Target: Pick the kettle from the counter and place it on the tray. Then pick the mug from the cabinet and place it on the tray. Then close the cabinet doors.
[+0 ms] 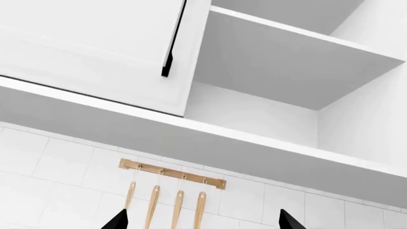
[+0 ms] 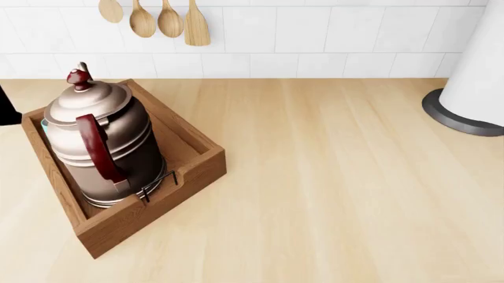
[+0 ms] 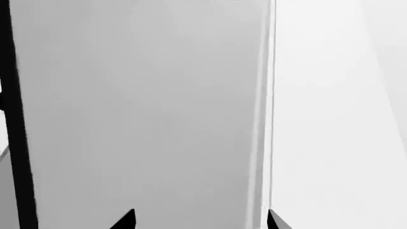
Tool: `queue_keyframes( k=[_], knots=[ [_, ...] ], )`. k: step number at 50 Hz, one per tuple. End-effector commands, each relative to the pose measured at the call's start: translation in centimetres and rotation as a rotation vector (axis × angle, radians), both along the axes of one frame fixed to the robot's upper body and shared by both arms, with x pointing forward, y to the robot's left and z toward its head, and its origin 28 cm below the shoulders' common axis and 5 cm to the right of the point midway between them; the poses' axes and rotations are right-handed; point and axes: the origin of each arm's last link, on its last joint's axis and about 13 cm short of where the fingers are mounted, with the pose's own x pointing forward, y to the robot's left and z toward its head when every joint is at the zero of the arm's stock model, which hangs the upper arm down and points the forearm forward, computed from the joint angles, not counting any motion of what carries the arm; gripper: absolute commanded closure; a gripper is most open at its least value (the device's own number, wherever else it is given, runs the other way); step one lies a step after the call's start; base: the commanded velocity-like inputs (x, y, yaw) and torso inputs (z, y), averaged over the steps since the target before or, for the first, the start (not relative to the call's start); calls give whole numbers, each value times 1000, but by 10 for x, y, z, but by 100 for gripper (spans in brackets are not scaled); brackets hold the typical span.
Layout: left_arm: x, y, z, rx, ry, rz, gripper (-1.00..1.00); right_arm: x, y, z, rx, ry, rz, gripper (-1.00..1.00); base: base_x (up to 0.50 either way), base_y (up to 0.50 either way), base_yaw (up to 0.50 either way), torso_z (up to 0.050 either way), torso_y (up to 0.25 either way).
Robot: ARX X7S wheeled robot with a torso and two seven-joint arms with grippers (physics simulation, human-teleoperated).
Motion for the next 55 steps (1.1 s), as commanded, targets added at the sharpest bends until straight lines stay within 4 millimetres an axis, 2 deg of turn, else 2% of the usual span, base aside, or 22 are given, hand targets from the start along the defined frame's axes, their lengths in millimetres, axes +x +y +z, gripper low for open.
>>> queue_keyframes(
  k=[1,17,29,43,55],
  knots=[
    [0,1,-2,-3,3,1,-100,34,10,32,52,-1,91,-100,0,0,0,0,0],
    [3,2,-5,-7,13,0,-100,92,30,37,45,141,264,-100,0,0,0,1,0],
    [1,6,-3,-16,8,5,-100,119,53,34,24,220,364,-100,1,0,1,1,0],
    [1,8,-3,-23,12,10,-100,155,80,21,-94,323,270,-100,0,0,0,0,0],
    [2,11,-6,-31,16,16,-100,182,84,6,-188,368,140,-100,2,0,0,0,0]
  ],
)
